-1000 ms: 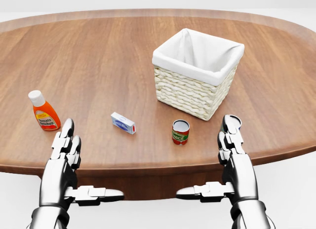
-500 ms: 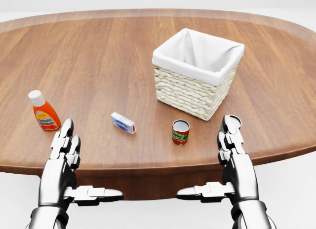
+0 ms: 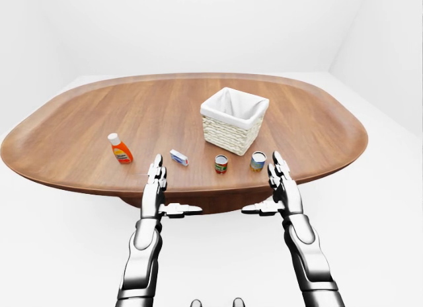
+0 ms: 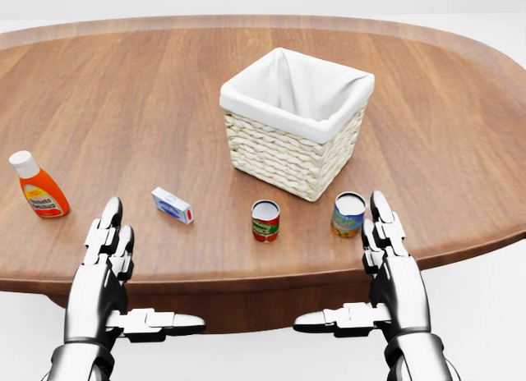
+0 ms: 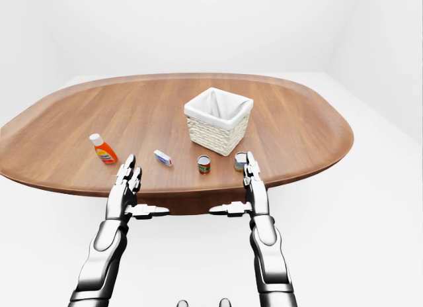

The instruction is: Pick up the alphabet soup and the cream cheese box, and put them in the basket.

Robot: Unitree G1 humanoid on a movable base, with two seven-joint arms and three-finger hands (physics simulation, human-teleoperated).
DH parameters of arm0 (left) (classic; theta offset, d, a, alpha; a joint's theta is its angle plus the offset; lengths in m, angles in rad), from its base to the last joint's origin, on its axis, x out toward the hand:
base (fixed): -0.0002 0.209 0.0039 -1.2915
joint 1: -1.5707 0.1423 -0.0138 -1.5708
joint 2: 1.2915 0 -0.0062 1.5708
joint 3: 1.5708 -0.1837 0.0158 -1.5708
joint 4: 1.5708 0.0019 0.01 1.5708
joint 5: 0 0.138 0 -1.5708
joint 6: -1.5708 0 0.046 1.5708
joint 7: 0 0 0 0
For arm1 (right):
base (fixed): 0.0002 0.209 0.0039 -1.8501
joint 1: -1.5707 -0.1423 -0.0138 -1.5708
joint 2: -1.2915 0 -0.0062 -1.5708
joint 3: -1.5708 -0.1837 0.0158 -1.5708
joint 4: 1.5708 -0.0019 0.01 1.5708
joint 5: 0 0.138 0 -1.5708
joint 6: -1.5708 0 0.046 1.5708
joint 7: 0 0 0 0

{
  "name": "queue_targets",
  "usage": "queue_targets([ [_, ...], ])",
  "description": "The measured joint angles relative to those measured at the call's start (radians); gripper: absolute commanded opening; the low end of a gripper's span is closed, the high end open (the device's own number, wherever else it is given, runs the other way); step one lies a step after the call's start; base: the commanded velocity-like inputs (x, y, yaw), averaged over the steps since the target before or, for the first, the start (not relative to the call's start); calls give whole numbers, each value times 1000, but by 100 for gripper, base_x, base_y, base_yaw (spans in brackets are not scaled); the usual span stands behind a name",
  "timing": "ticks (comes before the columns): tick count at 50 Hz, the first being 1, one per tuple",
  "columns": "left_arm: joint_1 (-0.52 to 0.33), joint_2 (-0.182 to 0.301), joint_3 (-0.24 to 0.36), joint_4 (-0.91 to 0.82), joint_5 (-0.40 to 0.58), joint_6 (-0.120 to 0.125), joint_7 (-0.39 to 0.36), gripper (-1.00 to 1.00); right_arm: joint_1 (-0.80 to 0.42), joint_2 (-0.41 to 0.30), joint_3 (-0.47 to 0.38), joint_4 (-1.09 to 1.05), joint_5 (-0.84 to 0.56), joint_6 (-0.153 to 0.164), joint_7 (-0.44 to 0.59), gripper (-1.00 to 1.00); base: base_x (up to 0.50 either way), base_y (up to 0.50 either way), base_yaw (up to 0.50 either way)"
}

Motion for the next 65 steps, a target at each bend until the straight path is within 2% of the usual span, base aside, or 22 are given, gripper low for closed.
queue_targets([
  [17, 3, -1, -1, -6, 0, 3, 0, 100, 0, 0, 0, 8, 0, -8, 2, 100, 0, -7, 0],
  [61, 0, 0, -2, 8, 11, 3, 6, 100, -8, 0, -3, 24, 9, -5, -2, 100, 0, -3, 0],
  [65, 1, 0, -1, 5, 8, 0, 5, 100, -10, 0, -34, 3, 8, -21, -65, 100, 0, 0, 0],
])
